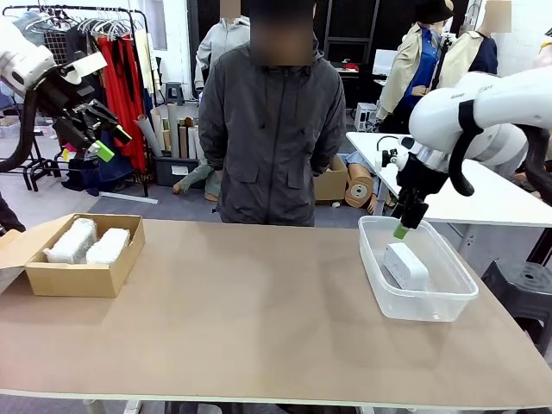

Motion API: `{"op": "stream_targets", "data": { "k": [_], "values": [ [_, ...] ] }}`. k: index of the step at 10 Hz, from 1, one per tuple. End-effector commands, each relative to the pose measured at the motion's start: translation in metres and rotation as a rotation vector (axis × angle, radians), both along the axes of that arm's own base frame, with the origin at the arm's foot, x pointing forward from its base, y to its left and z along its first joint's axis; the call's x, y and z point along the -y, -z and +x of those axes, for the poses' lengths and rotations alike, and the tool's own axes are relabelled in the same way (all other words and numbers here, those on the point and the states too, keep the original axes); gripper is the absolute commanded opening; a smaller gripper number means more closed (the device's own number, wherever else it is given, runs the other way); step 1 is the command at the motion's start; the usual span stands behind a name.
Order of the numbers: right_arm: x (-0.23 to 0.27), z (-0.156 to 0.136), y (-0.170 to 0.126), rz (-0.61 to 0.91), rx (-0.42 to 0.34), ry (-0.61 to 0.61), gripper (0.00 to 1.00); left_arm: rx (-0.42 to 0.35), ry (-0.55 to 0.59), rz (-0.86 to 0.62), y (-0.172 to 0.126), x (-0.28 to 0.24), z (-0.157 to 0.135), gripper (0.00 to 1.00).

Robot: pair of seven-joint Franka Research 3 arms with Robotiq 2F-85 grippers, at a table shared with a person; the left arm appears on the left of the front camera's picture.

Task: Separate and place wrapped and unwrapped clocks.
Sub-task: If the picked Digital clock is wrapped, place it in the Package Box ; if not, place it in the Organizing box.

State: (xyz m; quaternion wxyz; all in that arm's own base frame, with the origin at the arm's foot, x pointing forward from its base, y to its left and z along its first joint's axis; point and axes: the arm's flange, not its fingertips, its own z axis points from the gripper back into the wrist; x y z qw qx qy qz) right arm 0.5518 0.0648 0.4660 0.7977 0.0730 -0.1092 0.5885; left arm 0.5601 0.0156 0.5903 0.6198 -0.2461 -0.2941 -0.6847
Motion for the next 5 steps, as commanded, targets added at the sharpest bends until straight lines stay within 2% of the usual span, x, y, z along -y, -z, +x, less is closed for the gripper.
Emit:
{"op": "stream_targets", "data": {
  "k": [1, 2, 5],
  "values": [
    [0.014, 0.002, -0.001, 0.06, -0.011, 0.073, 1.0, -0.001, 0.002, 0.009, 0.0, 0.0, -0.001, 1.0],
    [0.0, 0.0, 0.0, 0.0, 0.0, 0.0, 1.0, -0.001, 0.002, 0.009, 0.0, 0.0, -0.001, 1.0],
    [0.0, 0.0, 0.0, 0.0, 0.0, 0.0, 1.0, -0.001, 0.002, 0.009, 0.0, 0.0, -0.001, 1.0]
  ]
}}
